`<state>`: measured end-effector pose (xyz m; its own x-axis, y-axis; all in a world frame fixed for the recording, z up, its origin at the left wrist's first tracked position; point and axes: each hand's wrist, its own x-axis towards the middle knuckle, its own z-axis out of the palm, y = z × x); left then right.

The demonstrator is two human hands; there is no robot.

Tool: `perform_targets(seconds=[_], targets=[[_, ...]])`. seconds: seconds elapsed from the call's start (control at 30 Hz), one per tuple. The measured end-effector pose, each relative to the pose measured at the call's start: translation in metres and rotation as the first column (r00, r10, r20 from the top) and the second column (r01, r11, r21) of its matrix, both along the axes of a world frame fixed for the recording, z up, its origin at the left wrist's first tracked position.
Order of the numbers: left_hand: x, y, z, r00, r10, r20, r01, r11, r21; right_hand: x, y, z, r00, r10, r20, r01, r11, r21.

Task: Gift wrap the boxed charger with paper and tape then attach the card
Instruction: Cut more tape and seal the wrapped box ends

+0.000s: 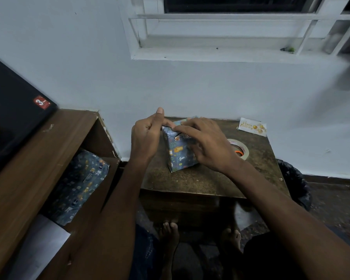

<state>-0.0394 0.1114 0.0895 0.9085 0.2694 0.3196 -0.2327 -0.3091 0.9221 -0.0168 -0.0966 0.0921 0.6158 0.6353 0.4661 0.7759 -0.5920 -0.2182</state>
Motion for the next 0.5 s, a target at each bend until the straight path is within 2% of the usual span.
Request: perform_targets(seconds=[0.13,0.27,0.5], targets=[[0.0009,0.0006,-0.0045,0.996,0.088,0.011,-0.089,0.988,0.127,0.0006,0.0023,-0.0006,1.0,-0.014,0.012,0.014,1.0,-0.008],[-0.0024,-0.0033,0.0022,0.987,0.162,-0.001,-0.16,0.975,0.152,0.0005,0.0022,-0.0011,0.999,-0.021,0.035,0.021,1.0,0.0],[-0.0005,-0.0033,0.001,0.988,0.11,-0.108,-0.088,0.978,0.189,-0.0025,0.0095,-0.0022,0.996,-0.065,0.059,0.067,0.997,-0.039]])
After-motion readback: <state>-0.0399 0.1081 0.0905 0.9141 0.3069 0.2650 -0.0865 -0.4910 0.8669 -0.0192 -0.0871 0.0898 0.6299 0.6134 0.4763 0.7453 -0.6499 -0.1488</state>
